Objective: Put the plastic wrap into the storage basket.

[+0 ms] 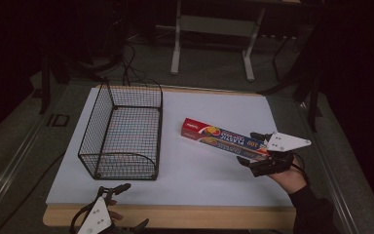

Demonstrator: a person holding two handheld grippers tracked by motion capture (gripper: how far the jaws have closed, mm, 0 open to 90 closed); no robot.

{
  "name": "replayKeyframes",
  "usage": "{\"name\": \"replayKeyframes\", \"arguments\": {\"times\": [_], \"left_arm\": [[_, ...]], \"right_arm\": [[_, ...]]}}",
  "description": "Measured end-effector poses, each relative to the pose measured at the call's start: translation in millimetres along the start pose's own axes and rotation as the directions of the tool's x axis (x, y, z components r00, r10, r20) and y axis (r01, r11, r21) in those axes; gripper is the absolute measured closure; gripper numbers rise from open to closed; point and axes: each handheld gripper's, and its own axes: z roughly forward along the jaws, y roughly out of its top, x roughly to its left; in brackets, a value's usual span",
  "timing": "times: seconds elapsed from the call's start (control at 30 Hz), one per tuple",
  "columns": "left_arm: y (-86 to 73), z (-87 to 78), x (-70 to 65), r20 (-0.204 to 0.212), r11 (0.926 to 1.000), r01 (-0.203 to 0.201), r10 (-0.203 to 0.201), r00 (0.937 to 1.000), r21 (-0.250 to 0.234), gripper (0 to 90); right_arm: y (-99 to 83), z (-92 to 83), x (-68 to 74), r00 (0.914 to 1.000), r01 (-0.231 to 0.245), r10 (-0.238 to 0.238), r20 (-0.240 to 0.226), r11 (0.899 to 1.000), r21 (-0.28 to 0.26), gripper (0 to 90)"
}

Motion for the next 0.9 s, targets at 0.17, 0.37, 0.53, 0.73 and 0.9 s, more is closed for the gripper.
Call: {"name": "replayKeyframes", "arguments": {"times": [0.17, 0.37, 0.53, 0.73, 0.9], "left_arm": [[0.0, 0.1, 0.1, 0.003, 1.0, 0.0, 0.0, 1.0, 0.002, 0.0], [-0.2, -0.1, -0.2, 0.006, 1.0, -0.001, 0.001, 1.0, 0.003, 0.0], [-0.4, 0.0, -0.3, 0.005, 1.0, -0.008, 0.008, 1.0, 0.005, 0.0], [-0.8, 0.7, -1.2, 0.006, 0.9998, -0.018, 0.018, 0.9998, 0.012, 0.0], [-1.0, 0.5, -1.0, 0.006, 0.9998, -0.017, 0.016, 0.9998, 0.012, 0.0]], "right_arm": [[0.0, 9.9, -8.5, 0.9996, 0.015, -0.014, -0.026, 0.999, 0.049, 9.6], [-0.3, 29.2, -20.5, 0.9978, 0.024, -0.016, -0.064, 0.993, 0.112, 9.6], [-1.2, 43.7, -30.7, 0.9967, 0.02, -0.007, -0.081, 0.986, 0.168, 9.6], [-4.3, 57.3, -42.5, 0.9937, 0.009, 0.017, -0.111, 0.974, 0.228, 9.6], [-6.8, 70.3, -52.3, 0.9942, 0.017, 0.014, -0.107, 0.96, 0.279, 9.6]]}}
